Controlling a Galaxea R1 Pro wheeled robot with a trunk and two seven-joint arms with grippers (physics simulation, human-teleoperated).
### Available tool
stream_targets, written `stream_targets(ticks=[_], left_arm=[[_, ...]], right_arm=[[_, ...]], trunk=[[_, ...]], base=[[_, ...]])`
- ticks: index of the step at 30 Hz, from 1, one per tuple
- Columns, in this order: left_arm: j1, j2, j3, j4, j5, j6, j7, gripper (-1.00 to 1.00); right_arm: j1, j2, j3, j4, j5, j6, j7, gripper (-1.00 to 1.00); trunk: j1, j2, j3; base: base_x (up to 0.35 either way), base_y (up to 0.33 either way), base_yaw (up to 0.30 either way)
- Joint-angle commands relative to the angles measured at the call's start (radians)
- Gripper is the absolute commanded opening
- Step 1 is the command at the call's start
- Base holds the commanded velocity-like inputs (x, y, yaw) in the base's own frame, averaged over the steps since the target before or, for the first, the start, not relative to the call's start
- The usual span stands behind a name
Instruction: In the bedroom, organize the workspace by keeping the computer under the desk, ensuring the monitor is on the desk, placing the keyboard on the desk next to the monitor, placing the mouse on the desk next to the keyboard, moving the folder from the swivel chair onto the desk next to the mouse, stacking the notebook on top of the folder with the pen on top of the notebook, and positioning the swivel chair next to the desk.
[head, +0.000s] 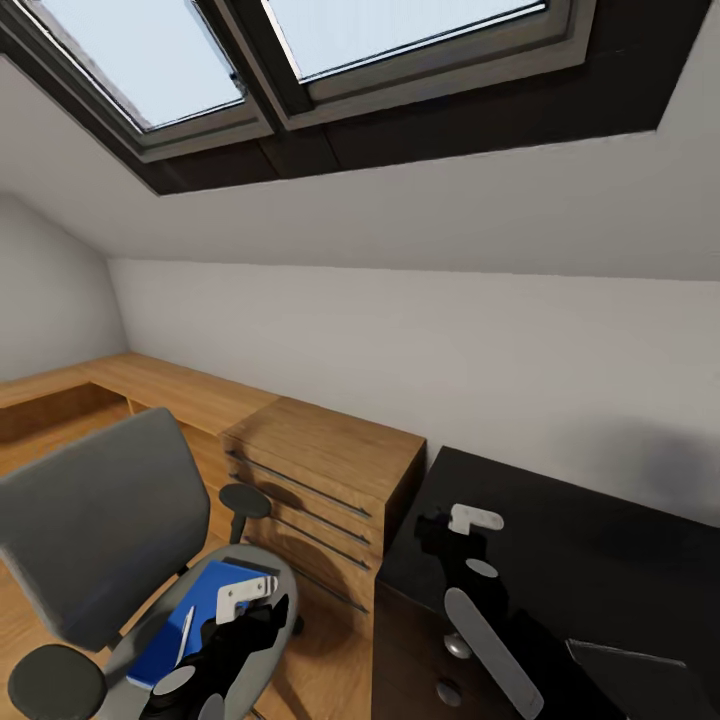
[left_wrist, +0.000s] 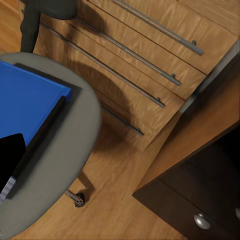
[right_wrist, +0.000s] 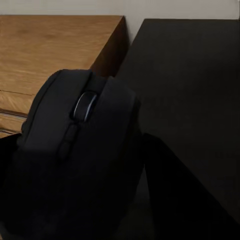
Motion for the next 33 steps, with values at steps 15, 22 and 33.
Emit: stream_targets(ticks=[15,22,33], left_arm=[[0.0,0.011,0.001,0.007,0.009,0.002,0.009,1.0],[0.0,0.011,0.001,0.006,0.009,0.001,0.009,1.0],[0.0,0.01,-0.001,0.007,0.007,0.0,0.009,1.0]], right_arm=[[-0.001,-0.008,-0.008,0.003,-0.088,-0.007,-0.011,-1.0],[-0.001,-0.008,-0.008,0.005,-0.088,-0.007,-0.01,-1.0],[-0.001,-0.006,-0.008,0.006,-0.088,-0.009,-0.011,-1.0]], trunk=[[-0.019,0.035,0.023],[-0.019,0.035,0.023],[-0.019,0.035,0.023]], base=[[-0.104,0.0,-0.193],[-0.332,0.021,-0.294],[-0.251,0.134,-0.144]])
